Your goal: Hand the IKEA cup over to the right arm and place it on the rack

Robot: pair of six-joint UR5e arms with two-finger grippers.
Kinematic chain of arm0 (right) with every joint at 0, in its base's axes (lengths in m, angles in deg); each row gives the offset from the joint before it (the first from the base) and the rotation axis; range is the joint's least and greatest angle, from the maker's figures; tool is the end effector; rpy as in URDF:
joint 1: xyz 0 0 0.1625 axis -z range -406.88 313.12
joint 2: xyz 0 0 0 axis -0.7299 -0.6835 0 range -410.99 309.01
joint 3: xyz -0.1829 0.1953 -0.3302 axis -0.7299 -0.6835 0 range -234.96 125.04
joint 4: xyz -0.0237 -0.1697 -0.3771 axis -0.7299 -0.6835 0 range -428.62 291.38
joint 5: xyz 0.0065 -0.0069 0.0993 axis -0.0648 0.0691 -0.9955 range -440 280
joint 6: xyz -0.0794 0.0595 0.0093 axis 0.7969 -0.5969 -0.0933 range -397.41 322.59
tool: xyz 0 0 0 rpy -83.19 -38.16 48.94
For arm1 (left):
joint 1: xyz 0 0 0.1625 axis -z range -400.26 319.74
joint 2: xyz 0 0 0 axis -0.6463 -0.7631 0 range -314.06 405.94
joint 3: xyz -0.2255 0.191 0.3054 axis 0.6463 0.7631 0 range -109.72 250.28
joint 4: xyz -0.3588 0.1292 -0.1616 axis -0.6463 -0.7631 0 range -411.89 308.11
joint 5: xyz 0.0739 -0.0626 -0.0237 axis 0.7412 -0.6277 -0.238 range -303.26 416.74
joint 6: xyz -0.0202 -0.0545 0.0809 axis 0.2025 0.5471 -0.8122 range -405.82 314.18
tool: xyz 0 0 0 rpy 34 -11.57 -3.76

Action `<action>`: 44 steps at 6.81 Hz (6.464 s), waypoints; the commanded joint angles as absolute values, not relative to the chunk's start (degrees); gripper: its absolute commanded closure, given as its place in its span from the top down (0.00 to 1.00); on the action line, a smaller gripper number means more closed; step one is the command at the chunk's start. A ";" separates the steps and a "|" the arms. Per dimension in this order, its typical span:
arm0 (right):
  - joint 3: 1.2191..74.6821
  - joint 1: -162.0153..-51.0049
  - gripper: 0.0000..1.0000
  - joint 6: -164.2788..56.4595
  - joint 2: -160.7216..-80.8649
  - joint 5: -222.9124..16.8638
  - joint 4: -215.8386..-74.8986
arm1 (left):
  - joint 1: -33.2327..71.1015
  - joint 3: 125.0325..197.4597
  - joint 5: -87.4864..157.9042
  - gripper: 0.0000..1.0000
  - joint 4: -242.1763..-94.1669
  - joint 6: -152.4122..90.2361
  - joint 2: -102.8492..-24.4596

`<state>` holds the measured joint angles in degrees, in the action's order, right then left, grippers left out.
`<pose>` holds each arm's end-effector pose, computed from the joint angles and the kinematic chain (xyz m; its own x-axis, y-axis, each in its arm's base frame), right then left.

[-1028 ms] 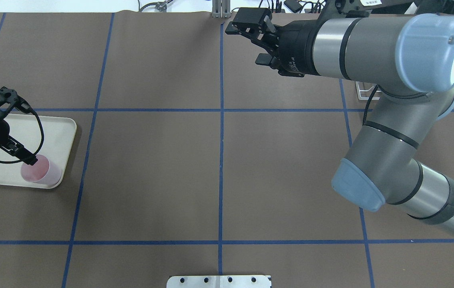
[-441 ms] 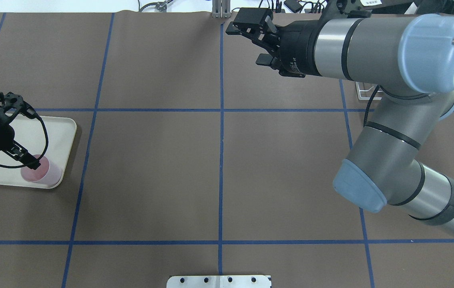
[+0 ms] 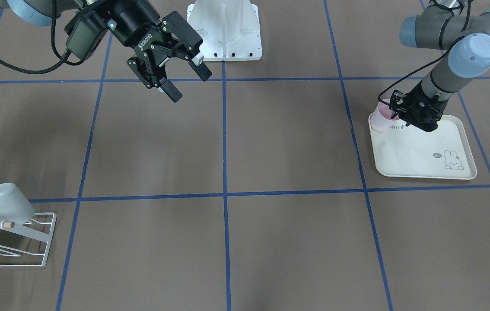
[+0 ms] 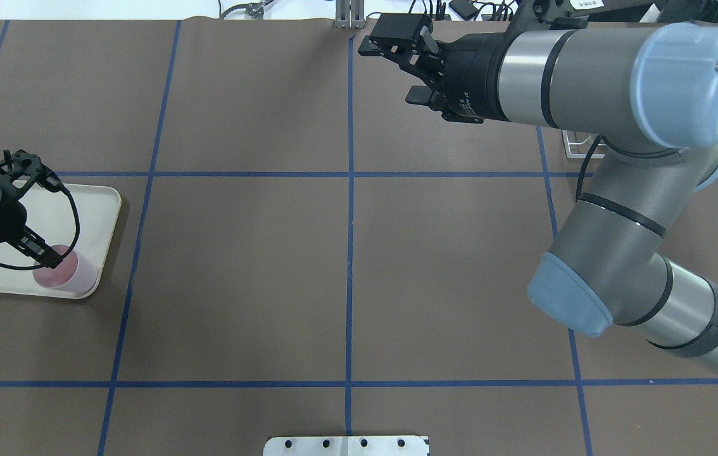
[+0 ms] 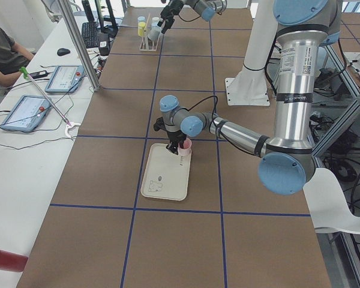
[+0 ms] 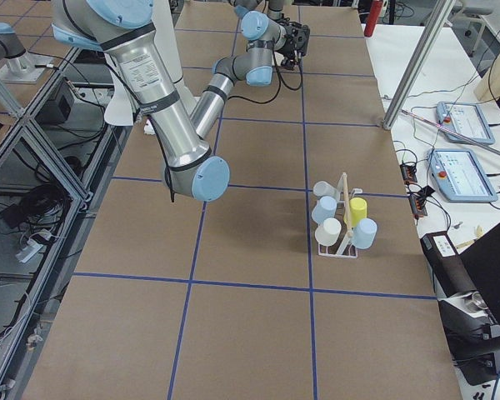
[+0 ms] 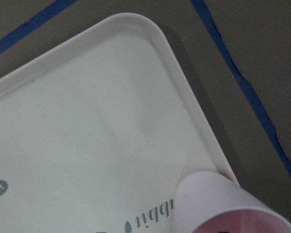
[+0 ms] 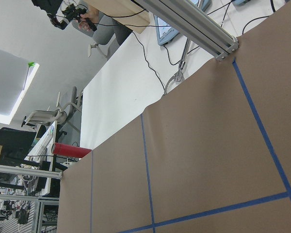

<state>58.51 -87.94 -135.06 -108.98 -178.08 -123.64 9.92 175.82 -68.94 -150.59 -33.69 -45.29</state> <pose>-0.3329 -0.4482 0.0993 -0.0783 0.1064 0.9912 -0.5386 0.8322 -0.1319 0.2684 -0.4394 0.5044 0.5744 0.5512 -0.6052 -0.4679 0.8277 0.3098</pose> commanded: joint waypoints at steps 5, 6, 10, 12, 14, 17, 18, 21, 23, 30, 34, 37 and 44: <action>58.51 -87.92 1.00 -134.97 -109.08 -178.09 -123.64 | 9.57 176.36 -68.94 0.14 -150.33 -33.69 -45.03; 58.51 -88.01 1.00 -135.05 -109.08 -178.09 -123.64 | 9.57 176.62 -68.94 0.00 -150.42 -33.78 -44.94; 59.65 -88.01 1.00 -135.23 -109.34 -178.09 -123.55 | 14.80 191.98 -64.49 0.00 -129.45 -33.78 -45.81; 59.74 -87.92 1.00 -135.14 -109.26 -178.18 -123.47 | 21.50 191.66 -63.41 0.00 -129.15 -32.12 -48.43; 60.35 -87.92 1.00 -135.40 -109.26 -178.00 -123.55 | 22.05 189.21 -61.13 0.00 -130.11 -18.99 -57.11; 60.27 -87.92 1.00 -135.67 -109.17 -177.91 -123.55 | 20.31 186.31 -57.96 0.00 -148.31 7.33 -60.58; 60.27 -87.92 1.00 -135.67 -109.17 -177.83 -123.55 | 19.69 184.12 -57.96 0.00 -159.10 18.06 -59.80; 60.27 -87.92 1.00 -135.67 -109.17 -177.56 -123.55 | 18.27 179.28 -56.48 0.00 -184.95 44.19 -58.74; 60.44 -87.92 1.00 -138.81 -109.17 -177.47 -123.38 | 13.82 175.24 -47.38 0.00 -202.98 66.14 -59.00; 53.95 -85.38 1.00 -153.41 -108.82 -167.12 -99.94 | 0.98 160.03 -29.42 0.00 -248.45 94.10 -66.99; 50.25 -81.60 1.00 -153.60 -108.91 -162.45 -92.62 | -6.67 154.39 -23.08 0.00 -260.72 92.62 -71.99; 48.41 -80.54 1.00 -153.16 -108.47 -162.36 -92.79 | -7.48 152.73 -22.97 0.00 -259.84 90.86 -74.64; 47.79 -80.45 1.00 -146.48 -108.47 -159.90 -93.32 | -8.71 148.76 -22.89 0.00 -255.18 84.96 -79.21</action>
<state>47.82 -80.45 -146.55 -108.51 -160.77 -93.30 -8.32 148.63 -23.02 -255.20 84.97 -78.95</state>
